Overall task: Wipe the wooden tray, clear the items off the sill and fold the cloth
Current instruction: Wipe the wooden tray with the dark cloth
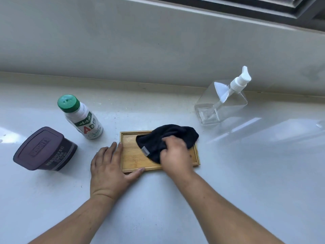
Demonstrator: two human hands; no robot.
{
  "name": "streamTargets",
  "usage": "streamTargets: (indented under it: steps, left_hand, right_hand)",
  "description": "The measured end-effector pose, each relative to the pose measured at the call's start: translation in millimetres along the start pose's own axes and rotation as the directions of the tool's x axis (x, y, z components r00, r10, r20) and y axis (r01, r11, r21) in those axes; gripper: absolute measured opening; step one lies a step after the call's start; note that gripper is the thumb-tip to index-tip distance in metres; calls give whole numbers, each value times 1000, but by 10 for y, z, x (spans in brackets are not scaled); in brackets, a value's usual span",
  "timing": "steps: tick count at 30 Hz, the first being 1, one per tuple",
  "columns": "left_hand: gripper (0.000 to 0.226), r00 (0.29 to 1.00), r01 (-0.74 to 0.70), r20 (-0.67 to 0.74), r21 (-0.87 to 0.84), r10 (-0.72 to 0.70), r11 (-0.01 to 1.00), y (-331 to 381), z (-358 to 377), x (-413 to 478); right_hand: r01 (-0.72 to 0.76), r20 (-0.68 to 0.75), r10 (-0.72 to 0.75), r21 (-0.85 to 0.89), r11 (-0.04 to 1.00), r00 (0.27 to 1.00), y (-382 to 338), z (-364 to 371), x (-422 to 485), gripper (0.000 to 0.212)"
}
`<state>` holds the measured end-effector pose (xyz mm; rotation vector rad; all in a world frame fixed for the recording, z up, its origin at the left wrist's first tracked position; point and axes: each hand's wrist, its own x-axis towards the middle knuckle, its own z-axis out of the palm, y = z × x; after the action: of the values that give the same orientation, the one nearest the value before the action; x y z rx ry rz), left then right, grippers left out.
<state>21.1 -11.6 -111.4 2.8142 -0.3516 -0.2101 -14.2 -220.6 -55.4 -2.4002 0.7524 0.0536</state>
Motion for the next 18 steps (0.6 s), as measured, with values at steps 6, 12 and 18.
streamTargets:
  steps: [6,12,18]
  left_hand:
    - [90,1000,11,-22,-106,-13,994,-21,5,-17]
    - [122,1000,6,-5,-26,-6,1000,-20,14,-1]
    - [120,1000,-6,-22,-22,5,1000,-35,63,6]
  right_hand:
    - [275,269,-296,114,955,916,-607,427,-325,37]
    - [206,121,-186,-190,960,975,146,-123,-32,24]
    - [-33,17,33,27,999,999,-151,60,197,27]
